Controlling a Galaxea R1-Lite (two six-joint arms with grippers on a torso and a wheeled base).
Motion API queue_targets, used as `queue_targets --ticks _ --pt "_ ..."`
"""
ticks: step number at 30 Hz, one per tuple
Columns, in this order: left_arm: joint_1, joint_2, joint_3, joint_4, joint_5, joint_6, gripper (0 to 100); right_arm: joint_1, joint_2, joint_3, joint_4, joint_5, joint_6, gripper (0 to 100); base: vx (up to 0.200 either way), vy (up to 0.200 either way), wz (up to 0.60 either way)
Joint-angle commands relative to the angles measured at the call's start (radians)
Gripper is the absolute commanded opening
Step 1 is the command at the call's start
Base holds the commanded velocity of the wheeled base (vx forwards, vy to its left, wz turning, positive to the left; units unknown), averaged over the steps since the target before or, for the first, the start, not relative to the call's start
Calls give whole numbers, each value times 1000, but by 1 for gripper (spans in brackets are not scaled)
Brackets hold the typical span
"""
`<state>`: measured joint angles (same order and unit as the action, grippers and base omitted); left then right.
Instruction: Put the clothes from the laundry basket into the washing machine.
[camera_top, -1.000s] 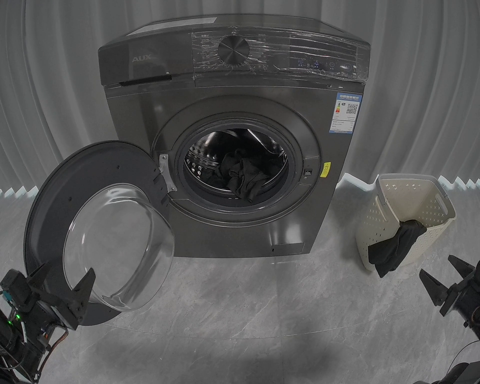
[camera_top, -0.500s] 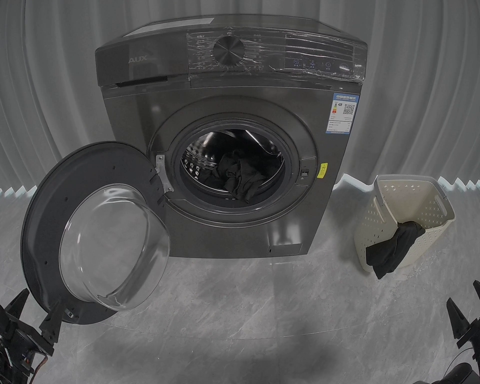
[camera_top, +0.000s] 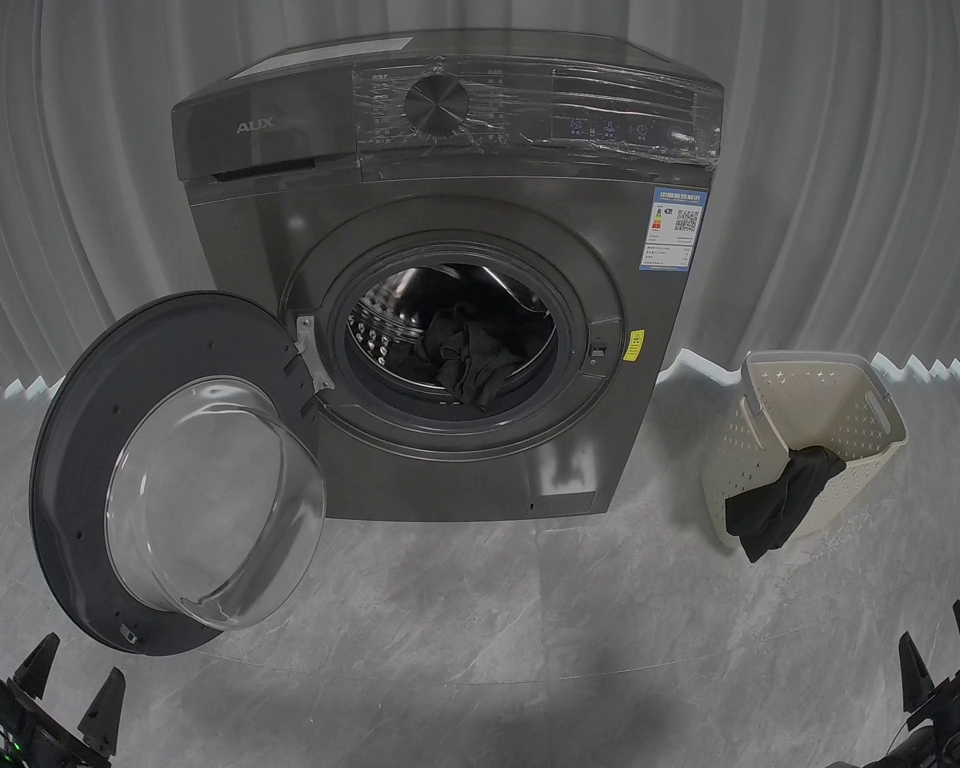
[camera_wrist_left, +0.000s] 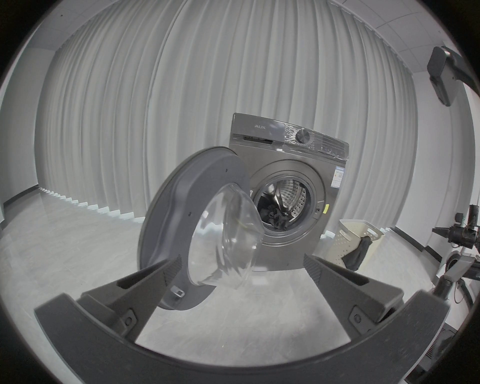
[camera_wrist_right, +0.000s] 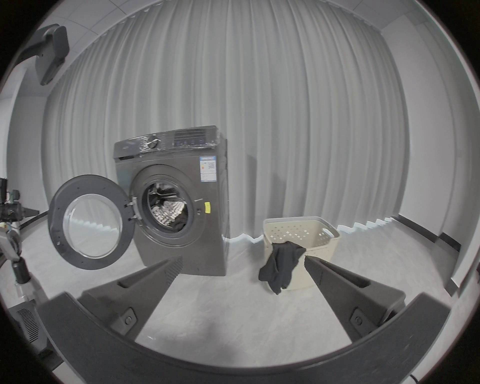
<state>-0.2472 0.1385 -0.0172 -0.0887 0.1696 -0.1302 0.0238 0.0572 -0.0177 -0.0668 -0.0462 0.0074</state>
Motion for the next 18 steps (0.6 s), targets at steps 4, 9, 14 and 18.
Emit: queue_targets --ticks 4,9,14,18 --pt "131 -48 17 15 15 9 100 -22 -57 18 45 -15 20 100 0 -150 0" --pt "141 -48 17 15 25 12 100 -21 -57 18 51 -6 11 100 0 -200 0" --pt "218 -62 17 15 30 75 100 -21 -57 18 51 -6 11 100 0 -40 0" --pt "252 -109 17 18 -24 152 100 -21 -57 18 51 -4 3 100 0 0 0"
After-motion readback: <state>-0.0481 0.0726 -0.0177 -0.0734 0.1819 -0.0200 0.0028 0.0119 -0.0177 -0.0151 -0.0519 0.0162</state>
